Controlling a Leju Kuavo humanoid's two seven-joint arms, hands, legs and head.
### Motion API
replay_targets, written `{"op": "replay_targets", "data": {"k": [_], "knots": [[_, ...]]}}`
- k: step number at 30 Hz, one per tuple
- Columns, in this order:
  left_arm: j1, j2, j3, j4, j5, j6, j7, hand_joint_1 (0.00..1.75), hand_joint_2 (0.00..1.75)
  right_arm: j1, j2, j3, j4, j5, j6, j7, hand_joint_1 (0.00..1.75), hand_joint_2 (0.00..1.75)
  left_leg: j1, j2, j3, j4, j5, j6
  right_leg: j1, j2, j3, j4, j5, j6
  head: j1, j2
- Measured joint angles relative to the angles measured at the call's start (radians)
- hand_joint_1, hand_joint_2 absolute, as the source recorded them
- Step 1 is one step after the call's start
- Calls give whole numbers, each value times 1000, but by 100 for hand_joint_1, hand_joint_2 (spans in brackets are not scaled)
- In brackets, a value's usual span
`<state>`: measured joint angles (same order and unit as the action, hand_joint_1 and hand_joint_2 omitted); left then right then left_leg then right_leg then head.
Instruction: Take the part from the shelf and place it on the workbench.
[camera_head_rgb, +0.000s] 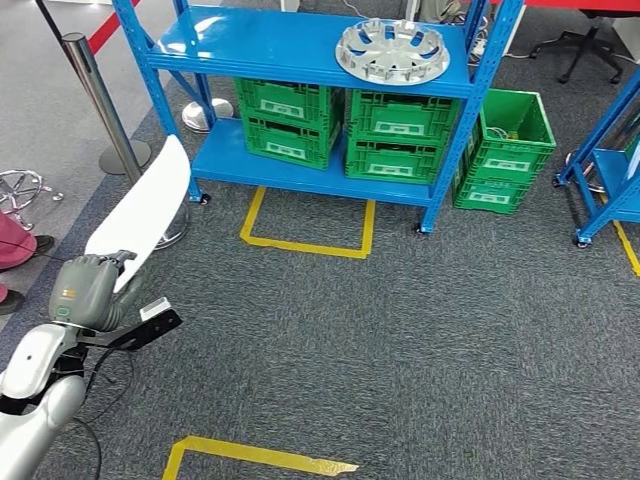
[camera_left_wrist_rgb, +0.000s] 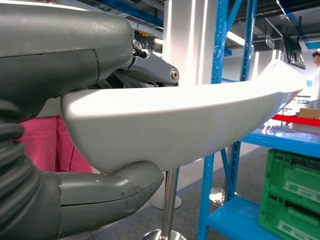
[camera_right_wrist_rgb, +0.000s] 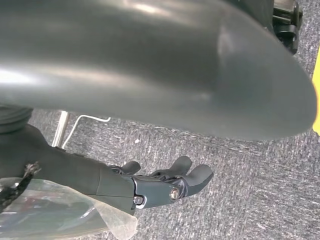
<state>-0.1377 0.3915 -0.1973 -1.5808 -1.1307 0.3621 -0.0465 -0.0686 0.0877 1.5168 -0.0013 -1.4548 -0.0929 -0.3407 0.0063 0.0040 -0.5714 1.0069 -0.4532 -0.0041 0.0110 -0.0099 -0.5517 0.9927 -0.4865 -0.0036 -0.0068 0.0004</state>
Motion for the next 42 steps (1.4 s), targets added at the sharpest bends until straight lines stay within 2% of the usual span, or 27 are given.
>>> {"op": "replay_targets", "data": {"k": [5,18,21,22,24,26,27,28,29,30,31,32,33,34,36,37,38,39,40,42], "knots": [[-1,4,1,-1,0,-11,1,175,175,-1,0,2,0,1,3,1,0,0,-2,0,-10,1,9,4,-3,0,0,0,9,11,0,0],[-1,11,15,-2,0,-18,3,175,175,-3,0,11,0,4,-8,2,0,0,-1,0,-15,2,16,-1,-2,0,-7,4,13,11,-1,0],[0,17,21,-3,0,-19,4,175,175,-5,1,16,0,5,-29,3,0,0,-1,0,-14,-7,22,14,-5,-3,-6,-1,19,20,-2,0],[-1,19,23,-4,0,-19,6,175,175,-6,2,17,0,5,-38,3,0,0,2,-2,-11,-18,30,21,-5,-2,-9,3,13,24,-1,0],[-1,21,28,-7,-1,-24,9,175,175,-8,2,18,0,5,-51,5,0,0,11,-6,-8,-39,45,26,-6,4,-38,64,-35,33,0,0],[3,21,31,-8,-1,-27,11,175,175,-8,2,19,0,5,-59,8,0,0,15,-14,-17,-41,51,23,-14,8,-93,194,-107,43,1,0],[6,21,32,-8,-1,-28,11,175,175,-8,2,20,0,5,-62,9,0,0,17,-20,-22,-40,54,19,-19,8,-114,247,-128,48,1,0],[10,21,32,-8,-1,-28,11,175,175,-8,2,20,0,5,-63,9,0,0,21,-28,-26,-40,57,14,-25,8,-120,268,-131,54,0,0],[12,20,32,-8,-1,-28,11,175,175,-8,2,20,0,5,-64,10,0,0,26,-37,-30,-39,60,7,-31,9,-105,247,-114,60,0,0],[14,20,32,-8,-2,-27,11,175,175,-7,2,21,0,6,-64,10,0,0,33,-47,-34,-36,62,-1,-38,15,-72,190,-83,67,1,0],[14,20,33,-8,-2,-27,11,175,175,-8,2,21,0,6,-63,10,0,0,38,-57,-38,-32,63,-11,-46,34,-31,118,-59,76,1,0],[13,20,34,-8,-2,-26,11,175,175,-8,3,22,0,6,-62,10,0,0,41,-66,-44,-25,64,-22,-51,54,1,59,-43,79,3,0],[13,20,35,-8,-2,-25,11,175,175,-9,4,23,-1,7,-61,10,0,0,42,-75,-50,-19,65,-31,-55,69,22,22,-37,77,3,0],[13,21,37,-8,-2,-25,10,175,175,-9,5,24,-1,7,-60,10,0,0,42,-83,-56,-17,69,-40,-54,78,30,11,-40,71,3,0],[14,21,39,-8,-3,-24,9,175,175,-9,6,25,-1,6,-60,11,0,0,45,-100,-62,-20,80,-54,-50,58,28,20,-37,49,2,0],[14,22,40,-8,-3,-24,9,175,175,-10,6,25,-1,5,-62,11,0,0,46,-96,-66,-17,78,-57,-49,48,27,22,-34,39,1,0],[14,22,41,-8,-3,-25,9,175,175,-10,6,25,-1,5,-63,12,0,0,46,-80,-75,2,65,-59,-47,36,25,22,-30,30,0,0],[13,22,41,-8,-4,-25,9,175,175,-11,6,25,-1,4,-64,12,0,0,43,-59,-93,45,37,-57,-43,25,22,22,-27,22,-3,0],[13,23,42,-8,-4,-25,9,175,175,-11,6,25,-1,4,-64,12,0,0,40,-34,-119,110,-2,-55,-38,13,20,22,-25,15,-5,0],[14,22,42,-8,-4,-25,9,175,175,-9,6,26,-1,3,-64,12,0,0,33,-16,-173,254,-72,-49,-27,-13,13,22,-23,8,-6,0]]}}
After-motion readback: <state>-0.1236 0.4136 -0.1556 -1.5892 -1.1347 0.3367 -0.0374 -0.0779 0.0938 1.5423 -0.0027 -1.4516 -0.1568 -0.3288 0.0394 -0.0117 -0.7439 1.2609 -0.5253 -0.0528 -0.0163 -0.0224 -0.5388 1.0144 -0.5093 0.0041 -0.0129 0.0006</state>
